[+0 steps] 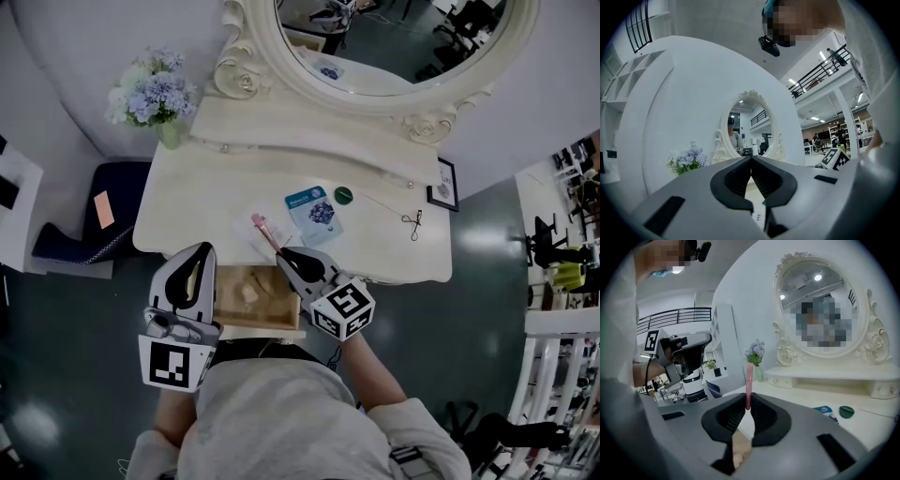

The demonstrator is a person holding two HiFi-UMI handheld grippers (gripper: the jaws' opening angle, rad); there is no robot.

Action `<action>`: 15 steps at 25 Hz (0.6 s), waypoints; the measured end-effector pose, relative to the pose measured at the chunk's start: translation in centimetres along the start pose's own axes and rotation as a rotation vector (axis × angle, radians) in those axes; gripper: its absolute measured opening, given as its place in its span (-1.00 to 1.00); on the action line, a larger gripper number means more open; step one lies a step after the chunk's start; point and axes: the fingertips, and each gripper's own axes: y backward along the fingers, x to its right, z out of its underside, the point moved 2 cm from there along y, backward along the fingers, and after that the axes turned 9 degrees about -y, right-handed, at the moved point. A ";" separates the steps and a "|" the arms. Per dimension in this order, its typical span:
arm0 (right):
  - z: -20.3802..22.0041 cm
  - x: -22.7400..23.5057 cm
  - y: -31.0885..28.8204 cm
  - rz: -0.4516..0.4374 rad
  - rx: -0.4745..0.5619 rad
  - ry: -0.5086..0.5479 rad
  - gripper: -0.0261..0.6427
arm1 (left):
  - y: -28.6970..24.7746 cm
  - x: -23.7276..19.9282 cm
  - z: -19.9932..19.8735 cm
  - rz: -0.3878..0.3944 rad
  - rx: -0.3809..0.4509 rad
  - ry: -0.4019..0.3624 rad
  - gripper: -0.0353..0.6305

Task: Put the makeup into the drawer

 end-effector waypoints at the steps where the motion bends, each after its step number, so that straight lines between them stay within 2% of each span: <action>1: 0.4 -0.1 0.1 -0.002 -0.008 0.000 -0.79 | 0.1 0.1 0.0 0.001 -0.001 0.000 -0.85; 15: 7.2 -1.4 1.5 -0.018 -0.173 0.029 -0.79 | 1.4 1.6 -0.4 -0.001 0.001 0.006 -0.85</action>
